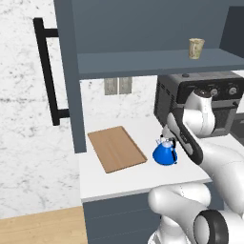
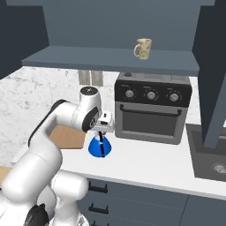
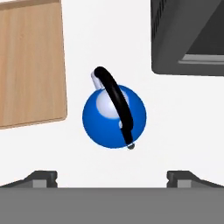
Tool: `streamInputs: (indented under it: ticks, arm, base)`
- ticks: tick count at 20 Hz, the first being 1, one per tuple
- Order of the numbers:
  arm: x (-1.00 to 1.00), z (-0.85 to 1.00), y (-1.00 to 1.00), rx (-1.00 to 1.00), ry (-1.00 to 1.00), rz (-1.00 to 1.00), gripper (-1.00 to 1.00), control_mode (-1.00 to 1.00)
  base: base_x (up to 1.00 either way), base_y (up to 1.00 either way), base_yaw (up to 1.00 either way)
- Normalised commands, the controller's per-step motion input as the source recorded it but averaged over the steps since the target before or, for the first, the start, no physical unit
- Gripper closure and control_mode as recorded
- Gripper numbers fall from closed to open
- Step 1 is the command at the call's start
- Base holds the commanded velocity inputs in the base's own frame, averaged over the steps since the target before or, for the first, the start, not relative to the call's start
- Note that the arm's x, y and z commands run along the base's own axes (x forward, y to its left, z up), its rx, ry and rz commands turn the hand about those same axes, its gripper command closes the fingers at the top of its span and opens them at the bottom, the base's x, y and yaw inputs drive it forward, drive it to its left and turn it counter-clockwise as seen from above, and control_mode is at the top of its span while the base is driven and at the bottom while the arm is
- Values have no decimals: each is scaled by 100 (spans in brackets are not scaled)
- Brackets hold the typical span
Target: Pick the kettle from the counter and place it on the tray. Then pick the mug from the cabinet and place it on the tray. Then close the cabinet doors.
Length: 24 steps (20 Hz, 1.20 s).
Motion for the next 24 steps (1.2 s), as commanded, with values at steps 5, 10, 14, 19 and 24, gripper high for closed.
streamInputs:
  ticks: [5, 10, 14, 19, 24]
  arm:
    - [36, -26, -4, 0, 0, -1, -100, -100]
    - [33, -18, -2, 0, 1, 0, -100, -100]
    - [38, -18, -6, 0, 1, 0, -100, -100]
    - [24, -23, -4, 0, 1, 0, -100, -100]
    - [11, -29, -6, 0, 1, 0, -100, -100]
  base:
    - [0, 0, 0]
    - [0, 0, 0]
    - [0, 0, 0]
    - [0, 0, 0]
    - [0, 0, 0]
